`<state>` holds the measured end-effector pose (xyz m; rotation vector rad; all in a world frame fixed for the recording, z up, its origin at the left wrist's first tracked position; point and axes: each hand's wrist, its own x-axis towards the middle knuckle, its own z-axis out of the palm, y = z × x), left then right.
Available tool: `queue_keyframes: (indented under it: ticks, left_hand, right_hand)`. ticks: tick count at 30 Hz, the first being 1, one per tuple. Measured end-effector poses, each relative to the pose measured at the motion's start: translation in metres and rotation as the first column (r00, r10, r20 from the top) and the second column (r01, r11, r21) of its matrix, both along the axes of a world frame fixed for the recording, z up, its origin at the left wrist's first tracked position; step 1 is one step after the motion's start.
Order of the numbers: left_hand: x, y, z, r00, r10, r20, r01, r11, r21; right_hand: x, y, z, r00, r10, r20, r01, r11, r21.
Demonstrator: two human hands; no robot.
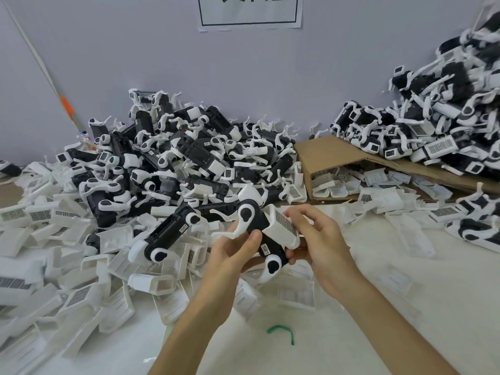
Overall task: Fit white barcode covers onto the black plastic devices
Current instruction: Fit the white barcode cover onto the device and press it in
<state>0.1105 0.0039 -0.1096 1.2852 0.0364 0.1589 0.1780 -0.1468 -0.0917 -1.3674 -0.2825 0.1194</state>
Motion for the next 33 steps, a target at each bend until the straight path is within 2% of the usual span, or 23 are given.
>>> queue_keyframes:
  ticks: [5, 7, 9, 12, 20, 25, 33]
  left_hand:
    - [0.000, -0.001, 0.004, 0.989, -0.087, 0.120, 0.080, 0.995, 0.064]
    - [0.000, -0.001, 0.003, 0.985, -0.108, 0.134, 0.097, 0.991, 0.088]
    - [0.001, -0.001, 0.002, 0.985, -0.113, 0.133, 0.098, 0.989, 0.112]
    - [0.001, -0.001, 0.003, 0.986, -0.115, 0.122, 0.100, 0.988, 0.120]
    - [0.002, -0.004, 0.003, 0.994, -0.049, 0.102, 0.040, 0.995, 0.089]
    - [0.003, -0.003, 0.002, 0.995, -0.021, 0.096, 0.013, 0.996, 0.085]
    - [0.004, -0.001, 0.000, 0.999, -0.009, 0.053, 0.004, 0.996, 0.087]
  right_hand:
    - [0.000, 0.001, -0.004, 0.993, -0.113, 0.016, 0.114, 0.989, -0.098]
    - [-0.001, 0.002, -0.007, 0.987, -0.138, 0.076, 0.150, 0.969, -0.196]
    - [-0.002, 0.005, -0.009, 0.980, -0.128, 0.155, 0.170, 0.937, -0.305]
    - [-0.004, 0.007, -0.011, 0.978, -0.098, 0.182, 0.160, 0.916, -0.367]
    - [-0.010, 0.006, -0.003, 0.951, -0.075, 0.300, 0.175, 0.930, -0.322]
    - [-0.012, 0.006, -0.005, 0.952, -0.066, 0.300, 0.145, 0.958, -0.249]
    - [-0.010, 0.008, -0.005, 0.960, -0.005, 0.279, 0.105, 0.932, -0.347]
